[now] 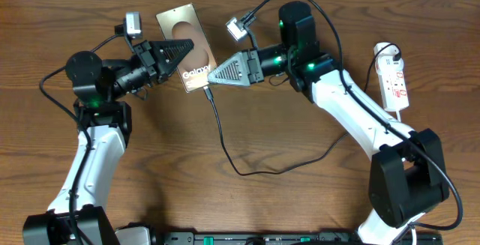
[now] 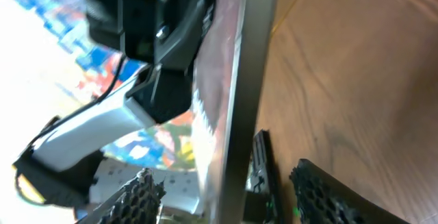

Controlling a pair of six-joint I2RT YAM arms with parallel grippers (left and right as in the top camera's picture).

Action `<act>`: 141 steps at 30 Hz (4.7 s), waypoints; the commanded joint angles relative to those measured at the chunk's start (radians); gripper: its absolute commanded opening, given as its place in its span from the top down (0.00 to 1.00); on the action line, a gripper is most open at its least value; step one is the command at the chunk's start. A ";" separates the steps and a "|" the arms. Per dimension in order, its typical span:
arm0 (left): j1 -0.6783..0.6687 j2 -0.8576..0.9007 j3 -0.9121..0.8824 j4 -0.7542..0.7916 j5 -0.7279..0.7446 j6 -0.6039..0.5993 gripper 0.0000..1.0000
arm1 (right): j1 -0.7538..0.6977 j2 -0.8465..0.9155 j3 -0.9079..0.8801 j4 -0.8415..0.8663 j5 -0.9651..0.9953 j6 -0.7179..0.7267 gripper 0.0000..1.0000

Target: Plug charger to phone and switch on socket

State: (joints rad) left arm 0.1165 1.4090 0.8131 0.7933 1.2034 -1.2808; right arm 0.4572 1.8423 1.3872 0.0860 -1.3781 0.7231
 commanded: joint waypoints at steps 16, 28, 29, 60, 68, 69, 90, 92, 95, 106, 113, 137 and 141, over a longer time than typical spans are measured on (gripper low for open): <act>0.005 -0.011 0.009 0.016 0.005 0.024 0.93 | 0.048 0.006 0.015 -0.195 -0.079 -0.269 0.76; 0.005 -0.011 0.009 0.016 0.020 0.036 0.93 | 0.050 0.006 0.015 -0.199 -0.040 -0.238 0.99; 0.005 -0.011 0.009 0.016 0.027 0.046 0.93 | 0.050 0.006 0.015 -0.198 -0.037 -0.220 0.99; -0.002 -0.011 0.009 -0.051 0.233 0.166 0.93 | 0.048 0.006 0.015 -0.074 0.089 -0.017 0.99; -0.040 -0.011 0.009 -0.048 0.272 0.199 0.93 | 0.048 0.006 0.015 -0.074 0.112 -0.009 0.99; -0.040 -0.011 0.009 -0.048 0.279 0.200 0.93 | 0.048 0.006 0.015 -0.074 0.112 -0.009 0.99; -0.039 0.029 0.009 -0.105 0.306 0.166 0.93 | 0.041 0.006 0.015 -0.048 0.077 -0.022 0.99; -0.039 0.029 0.009 -0.104 0.304 0.165 0.93 | 0.041 0.006 0.015 -0.048 0.077 -0.022 0.99; -0.039 0.029 0.009 -0.104 0.296 0.165 0.93 | 0.041 0.006 0.015 -0.048 0.077 -0.022 0.80; -0.011 0.029 0.009 -0.100 0.225 0.161 0.93 | 0.036 0.006 0.015 -0.049 0.039 -0.047 0.27; -0.002 0.029 0.009 -0.101 0.265 0.162 0.93 | 0.007 0.006 0.015 -0.052 0.024 -0.085 0.32; -0.002 0.029 0.009 -0.101 0.210 0.173 0.93 | -0.019 -0.044 0.015 -0.949 0.000 -0.934 0.41; -0.002 0.029 0.009 -0.101 0.210 0.172 0.93 | 0.002 -0.089 0.015 -0.885 0.082 -0.932 0.46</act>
State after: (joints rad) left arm 0.1123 1.4460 0.8223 0.6807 1.4078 -1.1240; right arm 0.4358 1.8233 1.3972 -0.8333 -1.3563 -0.1009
